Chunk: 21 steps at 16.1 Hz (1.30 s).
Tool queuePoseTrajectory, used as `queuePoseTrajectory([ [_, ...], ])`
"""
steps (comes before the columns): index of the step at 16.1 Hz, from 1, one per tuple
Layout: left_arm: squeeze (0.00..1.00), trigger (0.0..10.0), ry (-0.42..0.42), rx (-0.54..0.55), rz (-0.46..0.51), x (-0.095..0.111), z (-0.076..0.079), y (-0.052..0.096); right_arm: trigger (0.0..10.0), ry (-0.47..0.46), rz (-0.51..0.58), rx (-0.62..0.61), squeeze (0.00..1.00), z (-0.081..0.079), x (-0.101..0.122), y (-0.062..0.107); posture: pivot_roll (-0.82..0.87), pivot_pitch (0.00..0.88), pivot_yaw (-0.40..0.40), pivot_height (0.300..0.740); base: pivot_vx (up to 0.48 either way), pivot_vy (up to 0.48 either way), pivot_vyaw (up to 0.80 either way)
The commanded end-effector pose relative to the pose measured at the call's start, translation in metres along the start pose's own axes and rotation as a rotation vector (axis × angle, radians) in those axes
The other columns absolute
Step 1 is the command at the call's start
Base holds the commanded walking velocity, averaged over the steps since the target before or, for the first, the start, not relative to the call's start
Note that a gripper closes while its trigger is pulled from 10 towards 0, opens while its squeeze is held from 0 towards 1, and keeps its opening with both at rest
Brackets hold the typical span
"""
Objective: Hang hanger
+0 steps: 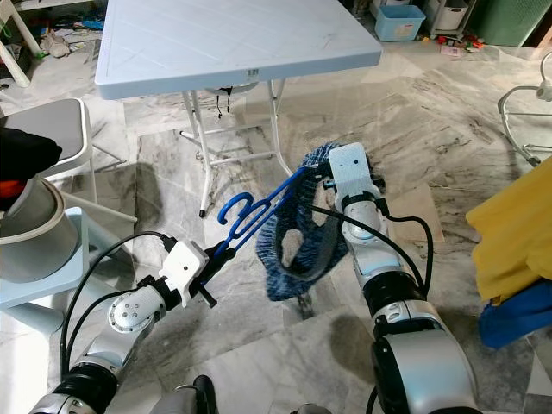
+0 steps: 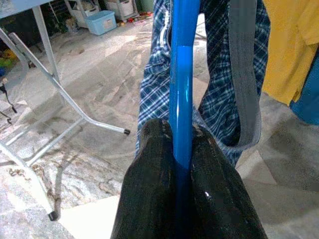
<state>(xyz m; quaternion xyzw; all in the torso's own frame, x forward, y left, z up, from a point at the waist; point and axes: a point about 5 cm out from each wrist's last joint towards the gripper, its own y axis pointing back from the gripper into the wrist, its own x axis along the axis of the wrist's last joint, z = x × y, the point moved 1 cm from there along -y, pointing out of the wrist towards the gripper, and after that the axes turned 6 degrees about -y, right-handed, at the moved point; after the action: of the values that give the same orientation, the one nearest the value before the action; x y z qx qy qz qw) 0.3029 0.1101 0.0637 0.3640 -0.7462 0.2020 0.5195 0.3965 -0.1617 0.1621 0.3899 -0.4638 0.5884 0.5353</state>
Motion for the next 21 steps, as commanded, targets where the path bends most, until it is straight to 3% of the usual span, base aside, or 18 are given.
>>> queuePoseTrajectory([
  [1,0.0,0.0,-0.005,0.003,-0.027,-0.004,0.0,0.002,0.0,-0.02,0.05,-0.028,0.0,0.005,0.01,-0.002,-0.12,0.157,-0.004,0.74,0.0,0.0,0.0],
  [10,0.0,0.0,-0.054,-0.111,-0.016,-0.01,0.019,0.014,0.0,-0.009,0.104,-0.135,0.0,0.02,0.022,-0.007,-0.12,0.158,-0.009,0.74,0.0,0.0,0.0],
  [15,0.0,0.0,-0.107,-0.255,-0.05,-0.021,0.038,0.039,0.0,0.022,0.05,-0.135,0.0,0.02,0.02,-0.011,-0.11,0.163,-0.007,0.74,0.0,0.0,0.0],
  [19,0.0,0.0,-0.124,-0.225,-0.045,-0.021,0.037,0.044,0.0,0.044,-0.036,-0.11,0.0,0.022,0.009,-0.013,-0.1,0.16,-0.009,0.74,0.0,0.0,0.0],
  [21,0.0,0.0,-0.118,-0.053,-0.034,-0.02,0.024,0.053,0.0,0.061,-0.092,-0.173,0.0,0.04,-0.007,-0.006,-0.09,0.158,-0.012,0.74,0.0,0.0,0.0],
])
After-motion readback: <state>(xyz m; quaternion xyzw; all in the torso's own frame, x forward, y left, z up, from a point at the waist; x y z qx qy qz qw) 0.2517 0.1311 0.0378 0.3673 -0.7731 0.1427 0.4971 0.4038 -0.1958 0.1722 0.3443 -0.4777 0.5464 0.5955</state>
